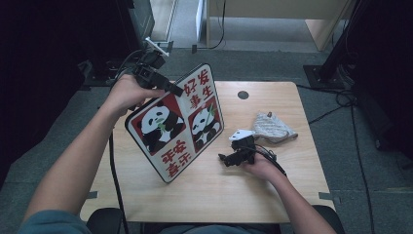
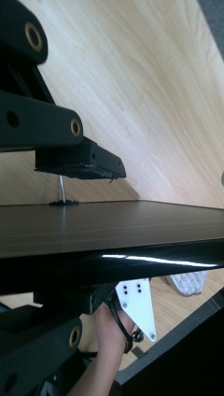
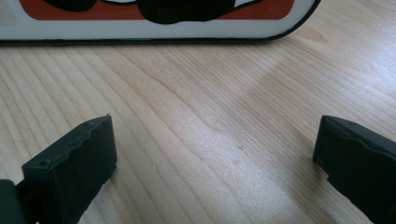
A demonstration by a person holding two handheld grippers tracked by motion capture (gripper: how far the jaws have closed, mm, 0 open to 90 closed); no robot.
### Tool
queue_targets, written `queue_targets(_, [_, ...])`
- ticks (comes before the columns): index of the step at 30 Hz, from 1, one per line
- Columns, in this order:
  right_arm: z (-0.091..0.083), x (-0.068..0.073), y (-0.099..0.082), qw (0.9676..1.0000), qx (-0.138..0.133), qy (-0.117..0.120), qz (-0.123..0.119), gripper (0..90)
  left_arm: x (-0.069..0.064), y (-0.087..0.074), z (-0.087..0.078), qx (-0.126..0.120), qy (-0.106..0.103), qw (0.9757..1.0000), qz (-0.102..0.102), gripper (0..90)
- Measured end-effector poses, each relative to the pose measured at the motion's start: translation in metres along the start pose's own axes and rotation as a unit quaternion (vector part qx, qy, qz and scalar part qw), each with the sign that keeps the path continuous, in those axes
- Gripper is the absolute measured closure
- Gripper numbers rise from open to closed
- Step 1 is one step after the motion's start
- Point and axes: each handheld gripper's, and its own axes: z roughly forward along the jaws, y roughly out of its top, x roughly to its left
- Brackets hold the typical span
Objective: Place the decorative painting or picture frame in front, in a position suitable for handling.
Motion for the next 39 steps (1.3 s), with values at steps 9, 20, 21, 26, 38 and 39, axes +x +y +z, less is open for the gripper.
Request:
queue_targets(9, [0.000, 0.000, 0.000, 1.0000, 0.000, 0.000, 0.000, 0.0, 0.002, -0.002, -0.002, 0.002, -0.010, 0.9999, 0.012, 51.6])
queue_targets(20, [0.000, 0.000, 0.000, 1.0000, 0.000, 0.000, 0.000, 0.0, -0.002, -0.003, -0.005, -0.002, 0.009, 0.9995, 0.031, 49.7])
queue_targets(21, [0.000, 0.000, 0.000, 1.0000, 0.000, 0.000, 0.000, 0.0, -0.002, -0.003, -0.005, 0.001, 0.007, 0.9996, 0.029, 49.5])
queue_targets(26, [0.000, 0.000, 0.000, 1.0000, 0.000, 0.000, 0.000, 0.0, -0.006, -0.001, -0.006, 0.017, 0.052, 0.9982, 0.026, 43.0])
queue_targets(38, [0.000, 0.000, 0.000, 1.0000, 0.000, 0.000, 0.000, 0.0, -0.003, -0.002, -0.004, -0.001, 0.015, 0.9991, 0.040, 40.3])
queue_targets(39, [0.000, 0.000, 0.000, 1.0000, 0.000, 0.000, 0.000, 0.0, -0.003, -0.002, -0.004, 0.000, 0.020, 0.9989, 0.042, 39.9])
